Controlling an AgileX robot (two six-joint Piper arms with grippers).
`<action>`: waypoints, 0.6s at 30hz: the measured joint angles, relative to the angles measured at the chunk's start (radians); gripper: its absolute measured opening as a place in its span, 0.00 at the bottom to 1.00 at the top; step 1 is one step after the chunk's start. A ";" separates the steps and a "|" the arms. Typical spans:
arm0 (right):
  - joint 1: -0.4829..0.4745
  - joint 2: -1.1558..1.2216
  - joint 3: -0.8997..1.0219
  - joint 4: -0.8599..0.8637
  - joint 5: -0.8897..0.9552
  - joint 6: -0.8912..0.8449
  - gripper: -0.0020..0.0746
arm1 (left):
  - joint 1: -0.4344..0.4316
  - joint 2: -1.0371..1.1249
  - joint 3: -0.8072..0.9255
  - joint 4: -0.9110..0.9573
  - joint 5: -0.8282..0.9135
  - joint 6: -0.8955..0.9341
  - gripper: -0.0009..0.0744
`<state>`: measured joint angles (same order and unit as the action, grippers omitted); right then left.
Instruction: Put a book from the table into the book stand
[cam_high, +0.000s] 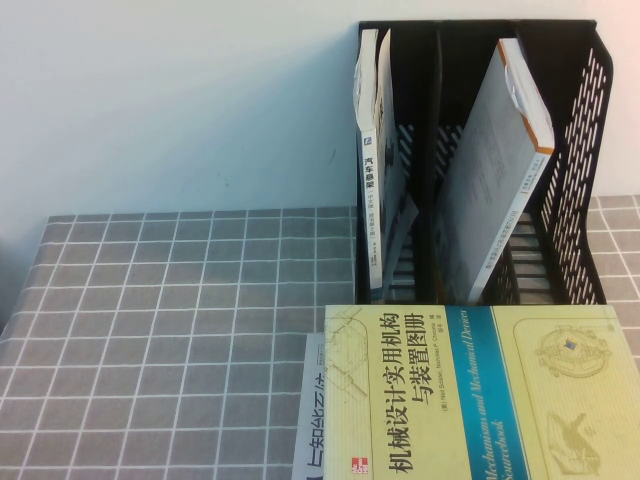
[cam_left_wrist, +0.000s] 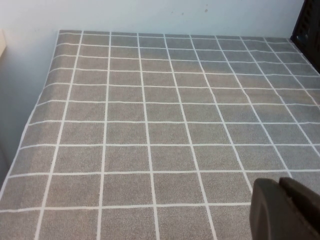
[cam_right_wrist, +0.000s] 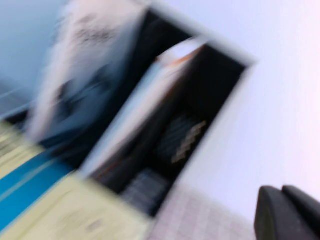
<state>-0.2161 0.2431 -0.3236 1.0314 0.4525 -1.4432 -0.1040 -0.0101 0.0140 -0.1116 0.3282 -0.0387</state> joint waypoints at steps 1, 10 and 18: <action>0.000 -0.034 0.001 0.002 -0.050 0.000 0.02 | 0.000 0.000 0.000 0.000 0.000 0.000 0.01; 0.000 -0.185 0.002 -0.293 -0.122 0.388 0.02 | 0.000 0.000 0.000 0.000 0.000 0.000 0.01; 0.004 -0.258 0.063 -0.817 -0.157 1.157 0.02 | 0.000 0.000 0.000 0.000 0.000 0.000 0.01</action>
<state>-0.2120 -0.0147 -0.2609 0.2149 0.2960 -0.2862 -0.1040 -0.0101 0.0140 -0.1116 0.3282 -0.0387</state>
